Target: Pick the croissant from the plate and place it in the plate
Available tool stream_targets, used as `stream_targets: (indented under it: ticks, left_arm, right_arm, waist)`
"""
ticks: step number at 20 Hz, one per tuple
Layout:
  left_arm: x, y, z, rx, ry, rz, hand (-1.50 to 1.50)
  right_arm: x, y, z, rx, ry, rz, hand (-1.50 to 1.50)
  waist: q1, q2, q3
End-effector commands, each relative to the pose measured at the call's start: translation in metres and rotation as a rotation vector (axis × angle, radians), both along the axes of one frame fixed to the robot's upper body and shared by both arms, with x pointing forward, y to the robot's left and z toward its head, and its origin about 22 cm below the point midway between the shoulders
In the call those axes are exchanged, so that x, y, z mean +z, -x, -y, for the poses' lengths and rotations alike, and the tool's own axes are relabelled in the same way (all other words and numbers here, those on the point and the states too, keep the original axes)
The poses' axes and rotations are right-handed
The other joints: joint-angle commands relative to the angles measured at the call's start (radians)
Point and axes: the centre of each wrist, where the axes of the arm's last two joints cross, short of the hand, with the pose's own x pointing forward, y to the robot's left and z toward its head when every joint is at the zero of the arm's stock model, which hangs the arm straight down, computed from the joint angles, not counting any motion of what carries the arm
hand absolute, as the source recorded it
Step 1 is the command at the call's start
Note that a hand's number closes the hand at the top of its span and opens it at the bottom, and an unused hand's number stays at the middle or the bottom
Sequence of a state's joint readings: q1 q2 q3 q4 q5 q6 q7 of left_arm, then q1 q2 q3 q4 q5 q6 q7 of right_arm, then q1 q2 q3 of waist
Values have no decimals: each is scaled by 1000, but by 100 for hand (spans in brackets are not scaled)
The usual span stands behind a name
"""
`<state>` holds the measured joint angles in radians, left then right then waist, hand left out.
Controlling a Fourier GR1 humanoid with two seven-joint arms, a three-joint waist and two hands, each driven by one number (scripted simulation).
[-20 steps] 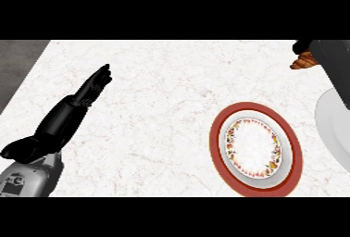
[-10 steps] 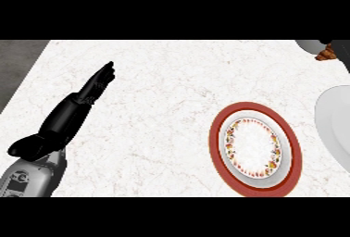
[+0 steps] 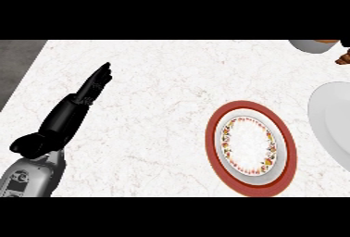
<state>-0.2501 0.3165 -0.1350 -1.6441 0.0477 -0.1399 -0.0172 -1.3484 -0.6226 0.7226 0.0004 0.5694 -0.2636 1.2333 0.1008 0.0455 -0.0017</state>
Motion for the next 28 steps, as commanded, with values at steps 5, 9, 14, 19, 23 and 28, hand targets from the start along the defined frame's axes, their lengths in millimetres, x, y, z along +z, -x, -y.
stream_targets:
  ticks: [5,9,14,19,23,28]
  left_arm:
    - [-5,-1,-6,42,13,-16,0]
    - [-19,6,-6,40,0,-30,0]
    - [-5,1,-13,48,5,-18,0]
    - [-8,4,-17,71,15,-9,0]
    - [-7,7,-10,68,6,-35,0]
    - [-19,10,-21,62,6,-35,0]
  right_arm:
    - [-19,12,27,-243,72,205,150]
    - [-46,26,48,-275,79,217,150]
    - [-87,44,63,-352,-16,145,150]
    - [-110,65,85,-482,-183,242,-150]
    - [-132,75,87,-497,-179,283,-150]
    - [-153,82,82,-401,-88,354,-150]
  waist:
    - [-35,-16,1]
    - [-39,-12,2]
    - [-52,-19,4]
    - [-64,-21,5]
    - [-58,-28,4]
    - [-62,-32,3]
